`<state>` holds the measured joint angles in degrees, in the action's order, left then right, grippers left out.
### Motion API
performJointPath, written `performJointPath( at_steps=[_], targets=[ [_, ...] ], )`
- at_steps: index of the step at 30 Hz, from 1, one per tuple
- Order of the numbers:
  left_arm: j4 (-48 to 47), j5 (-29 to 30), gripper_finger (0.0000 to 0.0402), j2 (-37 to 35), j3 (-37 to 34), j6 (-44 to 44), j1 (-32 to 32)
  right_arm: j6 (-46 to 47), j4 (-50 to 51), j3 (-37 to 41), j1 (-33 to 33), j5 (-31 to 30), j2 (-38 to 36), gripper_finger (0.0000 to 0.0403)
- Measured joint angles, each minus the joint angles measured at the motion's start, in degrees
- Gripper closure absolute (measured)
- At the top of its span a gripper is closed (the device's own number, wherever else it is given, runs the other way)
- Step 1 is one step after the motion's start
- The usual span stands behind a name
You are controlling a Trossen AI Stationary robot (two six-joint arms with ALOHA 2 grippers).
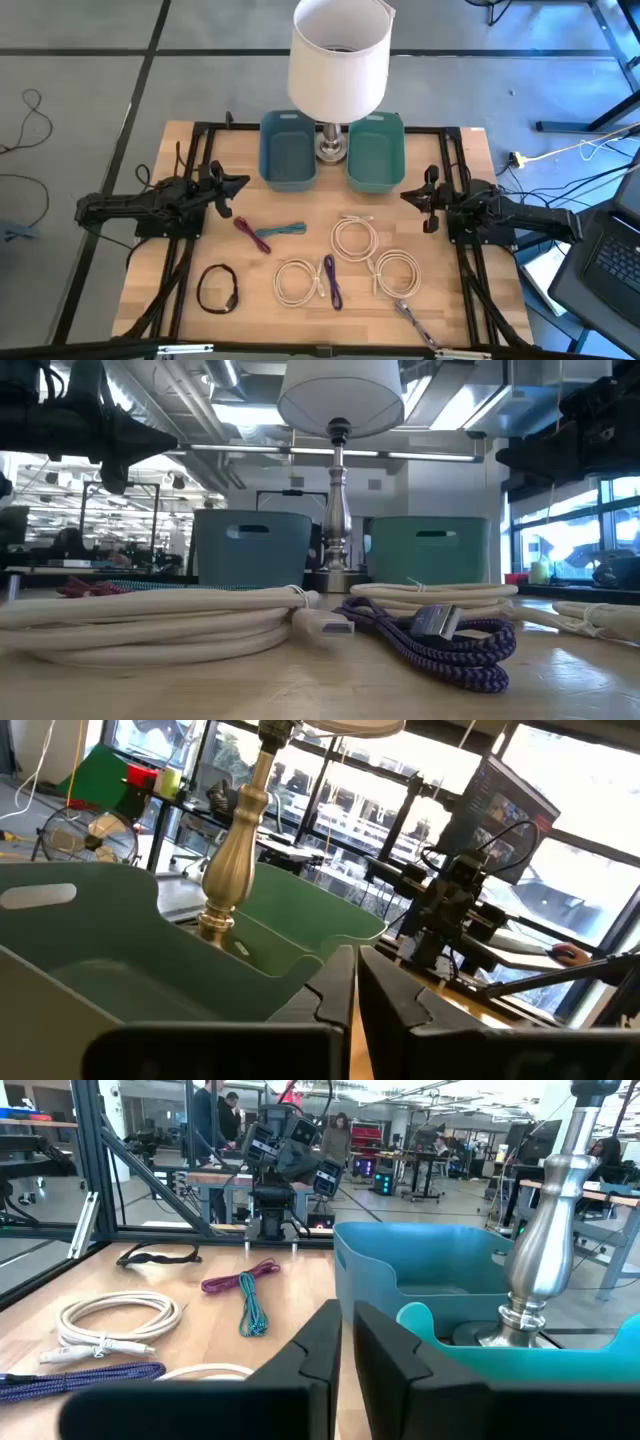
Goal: Pick & Place USB Port
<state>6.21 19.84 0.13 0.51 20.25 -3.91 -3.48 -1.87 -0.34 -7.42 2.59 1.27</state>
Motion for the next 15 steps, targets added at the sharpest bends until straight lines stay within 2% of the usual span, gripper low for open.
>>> performJointPath(
  at_steps=[15],
  targets=[
    [-0.01, 0.0, 0.0392, 0.0, -0.01, 0.01, 0.0, 0.0, -0.02, -0.01, -0.01, 0.0, 0.0, 0.0369]
  ],
)
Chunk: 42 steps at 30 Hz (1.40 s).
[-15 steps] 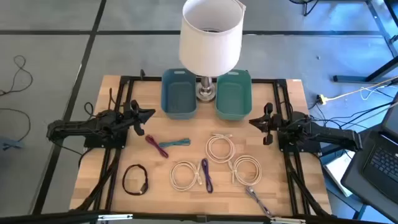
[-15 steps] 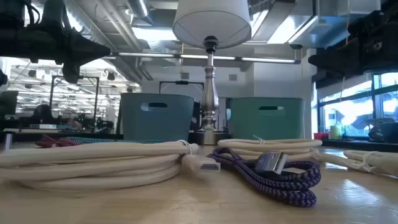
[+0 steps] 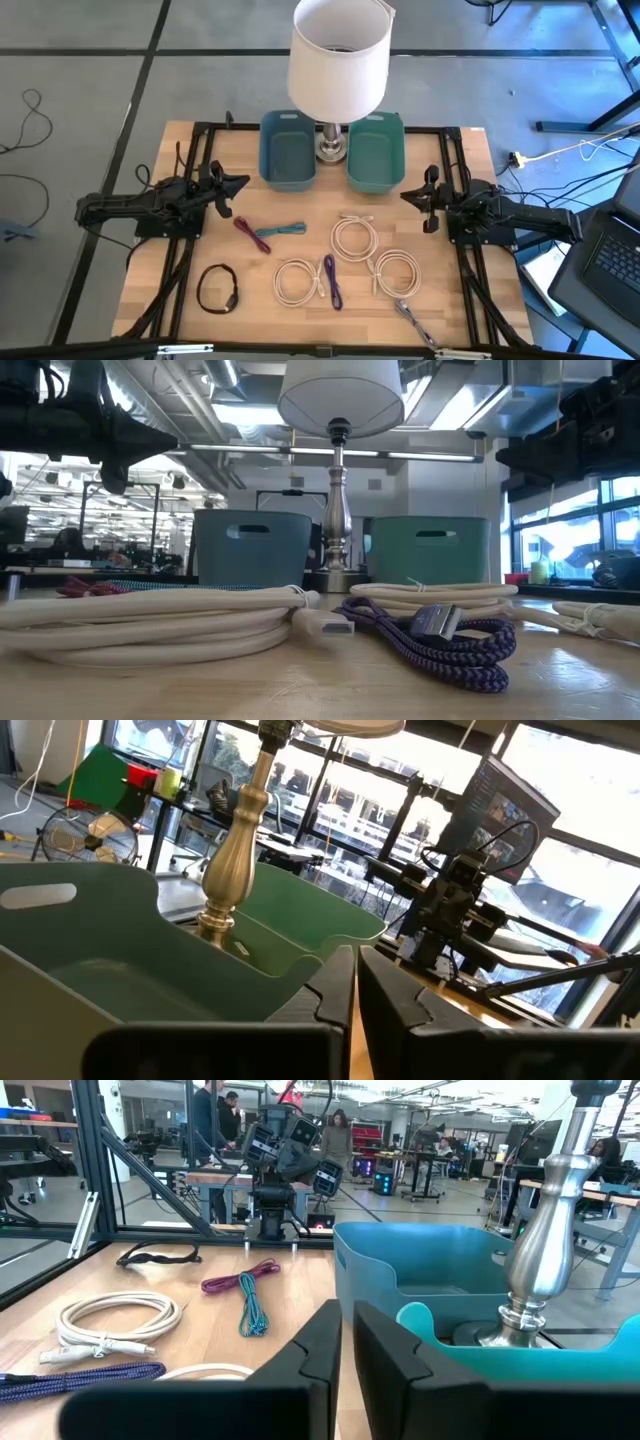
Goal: Pick & Place USB Port
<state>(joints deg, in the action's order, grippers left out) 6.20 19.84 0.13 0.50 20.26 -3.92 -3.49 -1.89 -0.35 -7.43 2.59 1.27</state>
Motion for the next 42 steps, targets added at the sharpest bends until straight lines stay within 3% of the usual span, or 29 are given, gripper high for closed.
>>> performJointPath(
  at_steps=[42],
  targets=[
    [0.0, 0.01, 0.0389, 0.01, 0.02, 0.01, 0.02, 0.01, -2.33, -0.01, 0.01, 0.0, 0.01, 0.0369]
  ],
)
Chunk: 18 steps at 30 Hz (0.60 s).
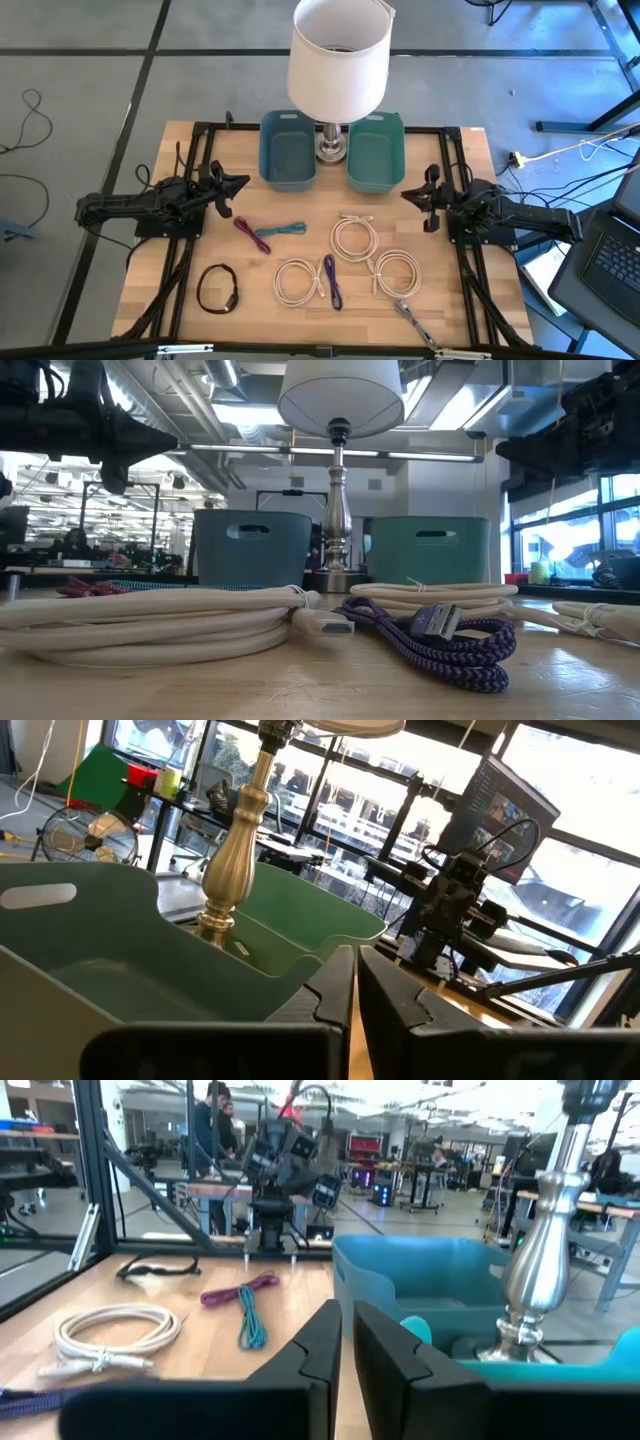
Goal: Pick & Place USB Port
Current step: Put the bottom right white hdmi cable into the green bin
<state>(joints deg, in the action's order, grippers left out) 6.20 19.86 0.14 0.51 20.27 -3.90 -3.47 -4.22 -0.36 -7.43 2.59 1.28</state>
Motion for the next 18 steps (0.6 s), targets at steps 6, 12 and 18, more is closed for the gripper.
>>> performJointPath(
  at_steps=[6, 12, 18],
  targets=[
    [0.12, 0.23, 0.0392, 0.0, 0.0, -2.78, -0.02, 8.69, -1.51, 0.0, 0.0, 0.0, 0.0, 0.0369],
    [1.97, 0.83, 0.0391, -0.02, 0.0, -2.55, -0.02, 21.83, -5.48, 0.01, 0.0, -2.65, 0.0, 0.0369],
    [4.82, -11.37, 0.039, 0.0, 0.14, 4.83, -0.02, 36.43, -15.02, 0.01, -0.01, -3.55, 0.0, 0.0369]
  ],
)
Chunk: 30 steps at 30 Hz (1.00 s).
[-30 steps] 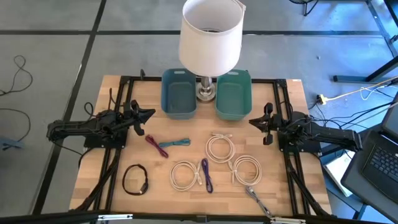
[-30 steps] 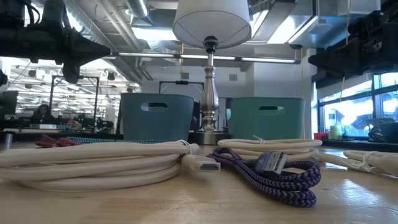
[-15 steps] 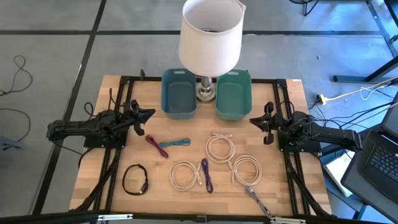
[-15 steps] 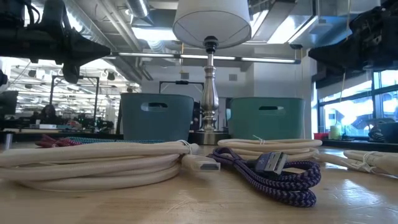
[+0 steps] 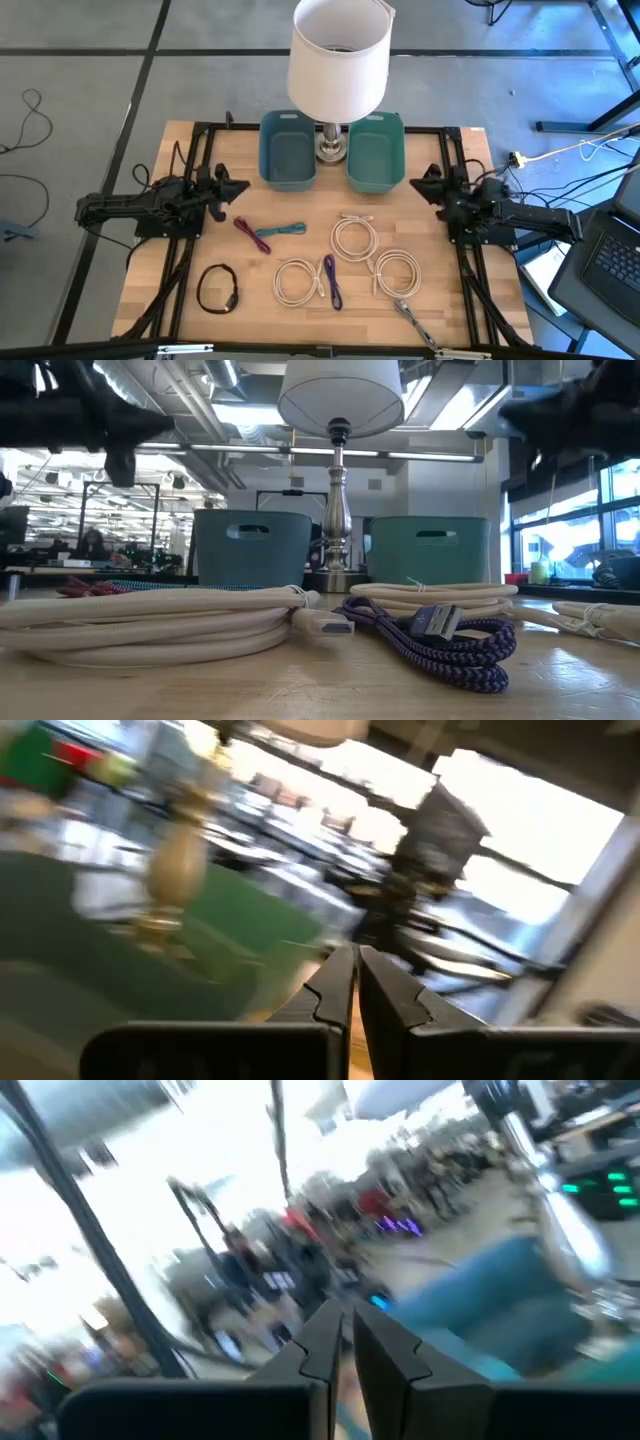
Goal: Pick & Place USB Port
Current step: Put the bottom right white hdmi cable into the green bin
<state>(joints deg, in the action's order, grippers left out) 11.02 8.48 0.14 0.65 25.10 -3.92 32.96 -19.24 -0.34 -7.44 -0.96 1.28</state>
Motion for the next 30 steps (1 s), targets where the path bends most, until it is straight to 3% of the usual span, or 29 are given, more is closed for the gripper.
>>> performJointPath(
  at_steps=[6, 11, 13, 16, 22, 30],
  targets=[
    [5.41, -26.65, 0.0397, -0.02, 4.05, 0.07, 0.4, 0.1, -9.38, 0.01, 1.86, 20.53, 0.0, 0.0369],
    [5.36, -38.41, 0.0399, 1.24, 6.84, 5.82, 4.01, 2.89, -14.13, -0.01, 7.73, 28.9, 0.05, 0.0369],
    [5.05, -39.21, 0.0398, 3.11, 7.05, 5.24, 7.06, 0.11, -14.09, 0.0, 11.76, 28.37, 0.84, 0.0369],
    [6.1, -35.56, 0.0398, 7.22, 8.51, -1.29, 11.66, -7.1, -16.8, -0.02, 18.44, 22.01, 4.12, 0.0369],
    [21.44, -35.14, 0.0398, 16.35, 14.78, -16.46, 19.86, -19.06, -29.44, -1.99, 30.39, 19.91, 15.2, 0.0369],
    [12.7, -26.75, 0.0398, 27.53, 24.33, -19.68, 25.3, -28.7, -28.93, -15.31, 43.07, 13.11, 36.22, 0.0369]
  ],
)
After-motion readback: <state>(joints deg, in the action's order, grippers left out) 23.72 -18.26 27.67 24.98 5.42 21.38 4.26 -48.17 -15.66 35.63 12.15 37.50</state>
